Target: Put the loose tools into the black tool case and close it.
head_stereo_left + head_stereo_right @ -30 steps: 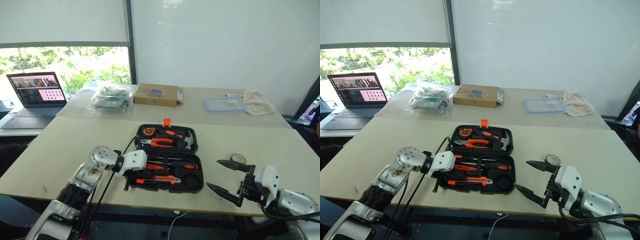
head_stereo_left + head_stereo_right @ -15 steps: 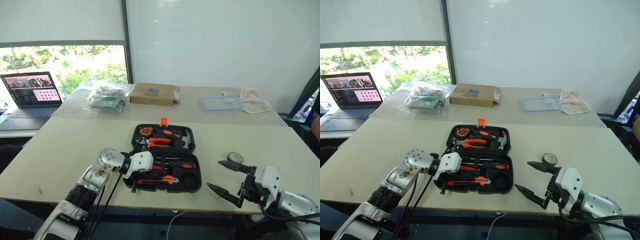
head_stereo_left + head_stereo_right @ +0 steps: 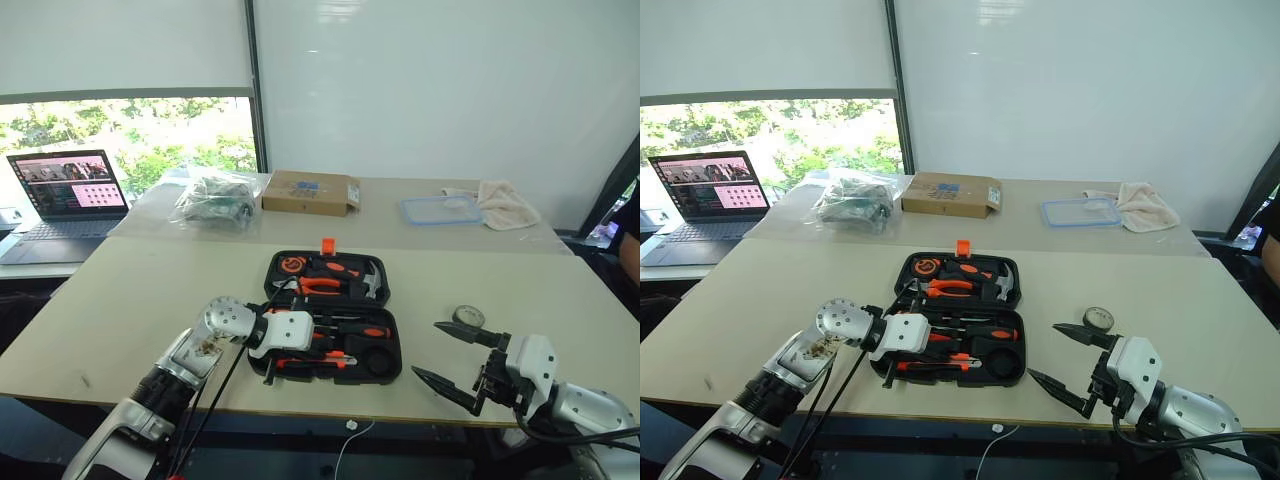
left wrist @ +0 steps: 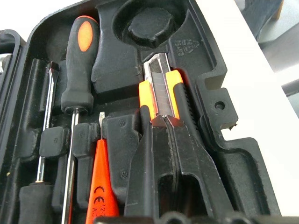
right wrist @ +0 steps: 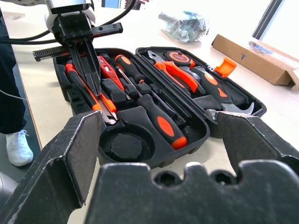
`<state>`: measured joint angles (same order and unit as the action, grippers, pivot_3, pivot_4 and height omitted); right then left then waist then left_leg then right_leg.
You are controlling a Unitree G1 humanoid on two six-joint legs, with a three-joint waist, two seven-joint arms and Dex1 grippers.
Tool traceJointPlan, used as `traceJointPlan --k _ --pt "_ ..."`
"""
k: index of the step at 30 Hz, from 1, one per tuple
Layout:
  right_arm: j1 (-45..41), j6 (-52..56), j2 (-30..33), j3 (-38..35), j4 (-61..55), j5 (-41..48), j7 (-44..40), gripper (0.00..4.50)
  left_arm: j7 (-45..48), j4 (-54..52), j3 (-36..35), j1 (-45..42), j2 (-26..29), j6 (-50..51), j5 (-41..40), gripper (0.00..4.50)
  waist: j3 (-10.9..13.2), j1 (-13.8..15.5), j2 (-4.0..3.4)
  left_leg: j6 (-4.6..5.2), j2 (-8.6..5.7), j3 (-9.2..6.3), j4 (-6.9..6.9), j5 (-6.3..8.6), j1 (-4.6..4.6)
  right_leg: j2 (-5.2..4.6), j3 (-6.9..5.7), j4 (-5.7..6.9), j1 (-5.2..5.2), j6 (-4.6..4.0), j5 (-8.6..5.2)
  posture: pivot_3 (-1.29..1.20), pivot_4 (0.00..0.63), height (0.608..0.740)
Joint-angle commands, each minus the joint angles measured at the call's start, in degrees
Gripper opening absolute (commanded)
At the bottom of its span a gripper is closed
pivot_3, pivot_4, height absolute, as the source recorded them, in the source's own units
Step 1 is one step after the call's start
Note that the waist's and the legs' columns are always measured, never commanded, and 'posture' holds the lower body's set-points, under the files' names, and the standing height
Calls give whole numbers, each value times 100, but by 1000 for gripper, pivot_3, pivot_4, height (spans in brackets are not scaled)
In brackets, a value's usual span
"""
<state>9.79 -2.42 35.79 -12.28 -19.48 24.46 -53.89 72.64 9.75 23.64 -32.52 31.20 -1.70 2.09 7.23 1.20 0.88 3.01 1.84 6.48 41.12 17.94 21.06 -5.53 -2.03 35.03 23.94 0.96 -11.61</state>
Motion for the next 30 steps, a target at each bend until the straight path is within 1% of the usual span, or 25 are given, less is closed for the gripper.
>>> traceJointPlan --k 1,4,9,10,13,19,25,30 --pt "-84 -177 -30 -63 -52 -19 71 4500 -162 485 290 359 -43 143 317 25 -21 4 -18 0 0 0 -1 0 -1 0 2 0 0 18 -11 0 150 740" --pt "-89 -186 -56 -63 -48 -8 72 4500 -315 437 -129 336 -258 233 -163 25 -31 18 -34 0 0 1 -1 0 0 -1 4 1 2 18 -10 0 150 740" --pt "-78 -182 -96 -70 -54 31 66 4500 -297 257 -731 282 -488 544 -945 25 -20 21 -20 3 -1 2 3 -1 19 0 5 2 19 5 -1 0 150 740" --pt "-76 -182 -101 -70 -56 32 66 4500 -308 221 -805 271 -513 629 -1057 25 -16 8 -17 3 -1 2 1 -1 22 1 5 2 22 -12 10 0 150 740" --pt "-71 -175 -116 -69 -66 37 63 4500 -253 90 -935 238 -548 886 -1335 25 -1 -27 -12 3 -1 1 -10 -1 28 6 3 0 32 18 27 0 150 740" --pt "-45 -174 -132 -66 -87 51 56 4500 95 -176 -749 373 -434 1002 -1372 25 14 -50 -9 5 -1 0 -17 0 34 9 1 -7 36 21 21 0 150 740" --pt "-25 -157 -120 -71 -101 64 40 4500 175 -359 -594 587 -325 1109 -1282 25 18 -48 -5 6 -1 0 -17 1 35 6 1 -9 35 21 18 0 150 740" --pt "-27 -155 -108 -68 -92 68 20 4500 71 -289 -345 663 -128 1137 -897 25 18 -49 -5 6 0 0 -18 1 32 7 1 -7 35 19 17 0 150 740"
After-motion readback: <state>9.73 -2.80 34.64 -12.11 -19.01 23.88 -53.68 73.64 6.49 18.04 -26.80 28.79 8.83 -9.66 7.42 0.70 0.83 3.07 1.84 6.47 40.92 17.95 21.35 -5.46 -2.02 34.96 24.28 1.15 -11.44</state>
